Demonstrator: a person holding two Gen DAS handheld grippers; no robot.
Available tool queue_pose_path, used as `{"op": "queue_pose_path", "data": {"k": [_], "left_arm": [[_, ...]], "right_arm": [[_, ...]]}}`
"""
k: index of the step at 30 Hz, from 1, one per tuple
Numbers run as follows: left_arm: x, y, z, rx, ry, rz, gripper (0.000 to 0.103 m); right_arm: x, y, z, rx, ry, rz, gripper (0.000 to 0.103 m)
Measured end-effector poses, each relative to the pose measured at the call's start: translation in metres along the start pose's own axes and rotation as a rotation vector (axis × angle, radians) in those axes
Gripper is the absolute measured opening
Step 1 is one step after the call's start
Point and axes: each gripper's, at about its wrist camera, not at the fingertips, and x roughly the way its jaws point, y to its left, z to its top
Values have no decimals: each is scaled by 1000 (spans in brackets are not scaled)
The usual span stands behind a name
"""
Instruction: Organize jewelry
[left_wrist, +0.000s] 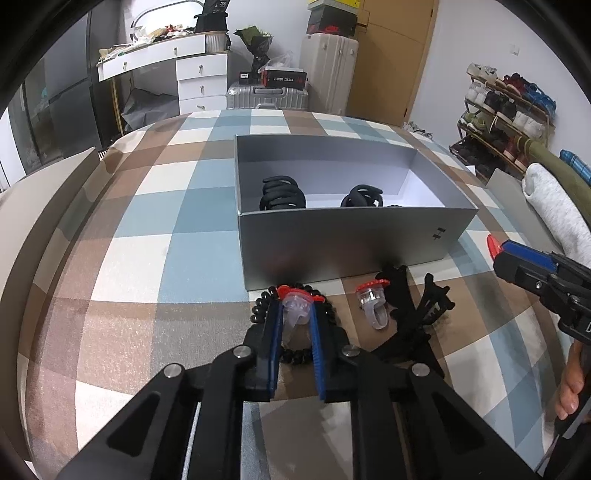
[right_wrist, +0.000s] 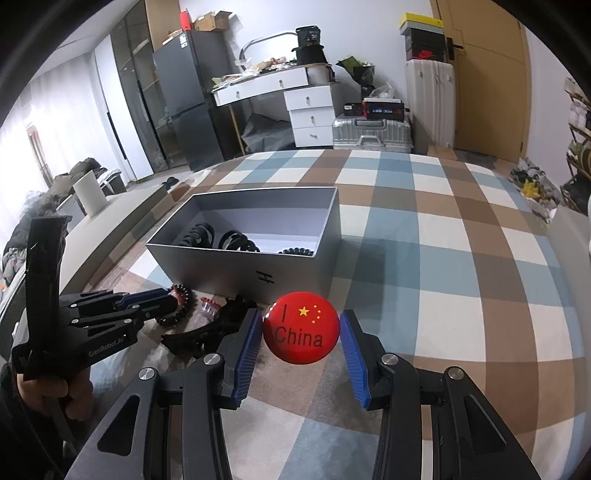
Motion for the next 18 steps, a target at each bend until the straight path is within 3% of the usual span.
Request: {"op": "queue_pose_path", "data": {"k": [11, 18], "left_arm": [[-15, -3, 4, 3, -51, -33, 10], [-18, -6, 6, 25, -70, -3, 10]], "right_arm": [[-1, -2, 1, 5, -10, 0, 42], [-5, -4, 2, 10, -18, -5, 42]]}}
